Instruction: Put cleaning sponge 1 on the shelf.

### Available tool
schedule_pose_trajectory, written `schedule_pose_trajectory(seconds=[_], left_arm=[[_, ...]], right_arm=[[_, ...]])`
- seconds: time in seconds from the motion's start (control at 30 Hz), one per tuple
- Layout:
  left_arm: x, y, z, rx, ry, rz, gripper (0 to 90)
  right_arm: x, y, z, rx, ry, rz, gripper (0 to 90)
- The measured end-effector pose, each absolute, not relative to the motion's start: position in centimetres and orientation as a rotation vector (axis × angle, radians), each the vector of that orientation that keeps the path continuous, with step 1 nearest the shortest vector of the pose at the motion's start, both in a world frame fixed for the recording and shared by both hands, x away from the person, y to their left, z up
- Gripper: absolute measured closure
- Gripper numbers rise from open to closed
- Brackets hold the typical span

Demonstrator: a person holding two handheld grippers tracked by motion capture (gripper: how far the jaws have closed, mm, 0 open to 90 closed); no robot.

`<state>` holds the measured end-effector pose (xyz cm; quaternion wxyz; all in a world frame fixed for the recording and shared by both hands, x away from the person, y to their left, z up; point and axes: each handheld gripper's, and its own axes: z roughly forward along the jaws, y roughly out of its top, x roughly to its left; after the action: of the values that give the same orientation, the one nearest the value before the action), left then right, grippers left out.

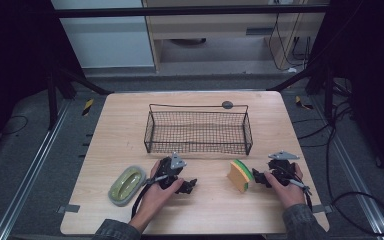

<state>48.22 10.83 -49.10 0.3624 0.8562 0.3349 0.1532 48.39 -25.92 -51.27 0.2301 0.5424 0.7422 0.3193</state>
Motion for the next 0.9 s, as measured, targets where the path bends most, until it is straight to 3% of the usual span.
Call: schedule_pose_trajectory(seconds=[0.2, 0.37, 0.8, 0.9], left_arm=[[48.1, 12.0, -45.2, 2.23, 0.804, 0.469, 4.0], [48.2, 15.4, -42.1, 2.284, 0.835, 0.557, 4.2], [46.4, 23.0, -39.5, 2.462, 0.974, 0.591, 10.0], [46.3, 24.1, -39.2, 2.478, 0.999, 0.549, 13.4]], right_arm=[[48.4, -25.9, -51.3, 1.495, 2.041, 0.877, 0.5], [48.4, -25.9, -51.3, 1.494, 2.041, 0.877, 0.5], [48.4, -25.9, -51.3, 1.495, 2.035, 0.874, 0.5], [48.4, -25.9, -51.3, 1.497, 2.035, 0.874, 0.5]])
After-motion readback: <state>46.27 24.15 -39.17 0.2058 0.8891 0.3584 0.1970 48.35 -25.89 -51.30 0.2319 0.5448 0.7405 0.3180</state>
